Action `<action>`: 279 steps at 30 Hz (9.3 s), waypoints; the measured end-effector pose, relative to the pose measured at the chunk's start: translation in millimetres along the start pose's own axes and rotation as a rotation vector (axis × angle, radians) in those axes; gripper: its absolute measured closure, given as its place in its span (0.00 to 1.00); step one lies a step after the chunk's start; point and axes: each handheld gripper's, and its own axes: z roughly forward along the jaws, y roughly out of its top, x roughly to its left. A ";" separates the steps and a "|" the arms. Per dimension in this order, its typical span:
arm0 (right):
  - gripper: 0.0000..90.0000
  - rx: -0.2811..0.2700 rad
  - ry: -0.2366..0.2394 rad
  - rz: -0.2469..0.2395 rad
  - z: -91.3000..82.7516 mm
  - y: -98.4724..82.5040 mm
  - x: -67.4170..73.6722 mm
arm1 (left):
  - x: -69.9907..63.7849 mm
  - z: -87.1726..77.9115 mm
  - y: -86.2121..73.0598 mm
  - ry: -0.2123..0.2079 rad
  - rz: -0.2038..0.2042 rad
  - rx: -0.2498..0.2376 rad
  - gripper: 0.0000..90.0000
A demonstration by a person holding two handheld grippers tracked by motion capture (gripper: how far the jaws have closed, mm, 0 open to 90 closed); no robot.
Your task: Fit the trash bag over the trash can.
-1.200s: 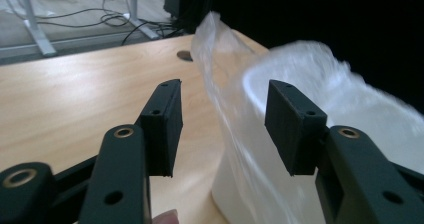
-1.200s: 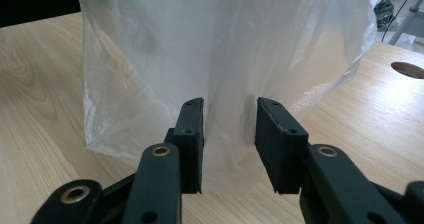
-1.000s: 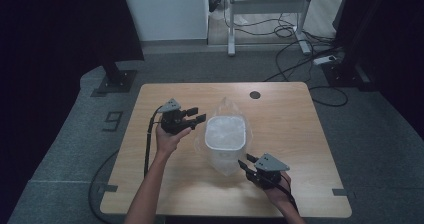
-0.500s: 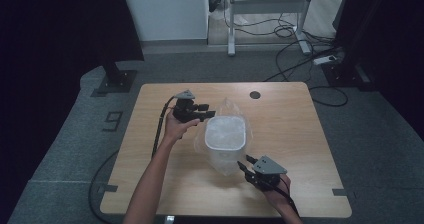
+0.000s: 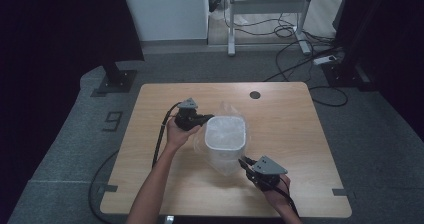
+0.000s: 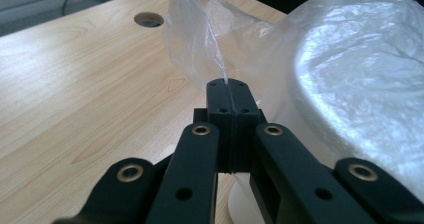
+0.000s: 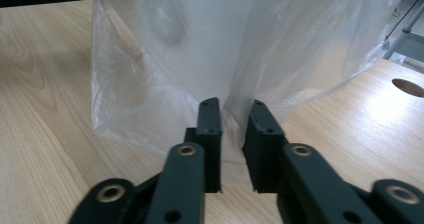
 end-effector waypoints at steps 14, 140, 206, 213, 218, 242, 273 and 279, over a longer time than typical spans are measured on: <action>0.99 0.014 -0.003 0.021 -0.4 -7.7 -6.2 | 0.2 -3.5 -15.4 0.000 -0.011 -0.051 1.00; 0.53 -0.101 0.055 0.168 -51.6 -18.0 -40.3 | -61.8 -66.7 27.5 -0.056 0.164 -0.009 0.48; 0.53 -0.060 0.043 0.166 -48.6 -22.0 -42.3 | -77.5 -20.3 61.8 -0.040 0.271 0.342 0.54; 0.53 -0.059 0.042 0.167 -48.2 -22.8 -42.8 | -82.3 -11.4 65.1 -0.056 0.285 0.312 0.59; 0.53 -0.057 0.041 0.169 -48.0 -23.5 -43.3 | -88.5 1.9 69.2 -0.087 0.295 0.320 0.61; 0.53 -0.065 0.011 0.191 -48.9 -25.8 -46.0 | -110.9 46.2 72.5 -0.055 0.375 0.484 0.78; 0.53 -0.054 0.021 0.180 -46.4 -26.1 -44.4 | -88.1 12.6 58.4 0.070 0.379 0.626 0.69; 0.52 -0.056 0.018 0.182 -48.5 -25.4 -45.7 | -90.4 12.5 58.7 0.061 0.381 0.617 0.66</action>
